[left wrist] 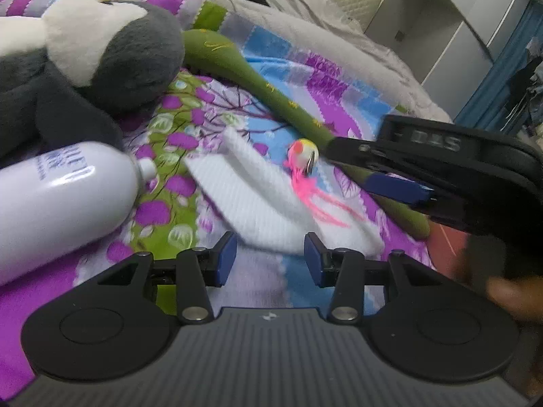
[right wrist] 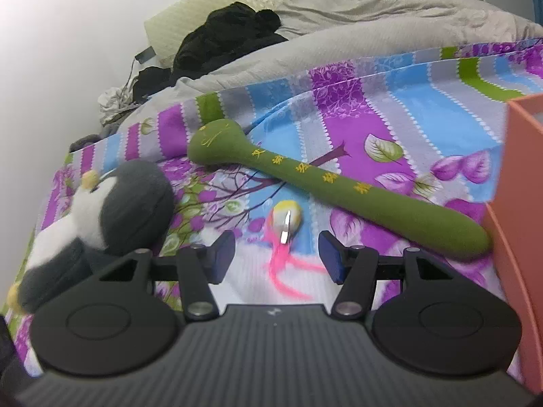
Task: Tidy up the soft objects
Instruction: 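Grasp the white towel with the left tool while the right tool grasps the pink-haired doll, then lift the towel with the left tool while the right tool lifts the doll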
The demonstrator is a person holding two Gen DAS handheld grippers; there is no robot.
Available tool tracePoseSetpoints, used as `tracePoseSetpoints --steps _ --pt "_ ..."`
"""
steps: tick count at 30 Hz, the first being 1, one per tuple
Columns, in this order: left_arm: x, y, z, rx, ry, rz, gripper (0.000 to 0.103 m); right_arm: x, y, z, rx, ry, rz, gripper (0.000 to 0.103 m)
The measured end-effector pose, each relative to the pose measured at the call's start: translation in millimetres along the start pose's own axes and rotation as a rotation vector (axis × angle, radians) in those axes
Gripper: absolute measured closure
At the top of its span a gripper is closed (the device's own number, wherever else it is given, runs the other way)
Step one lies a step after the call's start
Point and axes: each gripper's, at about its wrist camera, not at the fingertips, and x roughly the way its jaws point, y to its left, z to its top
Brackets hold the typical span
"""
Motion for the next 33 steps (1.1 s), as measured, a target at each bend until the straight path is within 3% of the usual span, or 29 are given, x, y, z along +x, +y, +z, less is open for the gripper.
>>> tracePoseSetpoints --steps 7,10,13,15,17,21,33 --pt "14.2 -1.4 2.3 0.082 -0.002 -0.024 0.053 50.0 -7.5 9.4 0.009 0.039 -0.004 0.045" --pt "15.8 -1.0 0.8 0.103 -0.001 -0.024 0.054 64.0 -12.3 9.4 0.015 0.047 -0.002 0.052" --pt "16.9 2.0 0.4 0.108 -0.004 -0.012 0.067 71.8 -14.0 8.2 0.021 0.051 0.011 0.060" --pt "15.9 4.6 0.2 0.098 -0.003 -0.015 0.078 74.0 -11.2 6.7 -0.005 0.050 0.013 0.070" --pt "15.3 5.8 -0.1 0.089 0.000 -0.022 0.086 75.8 -8.6 5.8 -0.027 0.063 0.032 0.070" --pt "13.7 -1.5 -1.7 0.114 -0.001 -0.010 0.097 68.4 -2.2 6.1 -0.066 0.063 0.031 0.071" --pt "-29.7 -17.8 -19.7 0.114 0.005 -0.001 0.098 13.0 -0.4 -0.7 -0.080 0.083 -0.004 0.071"
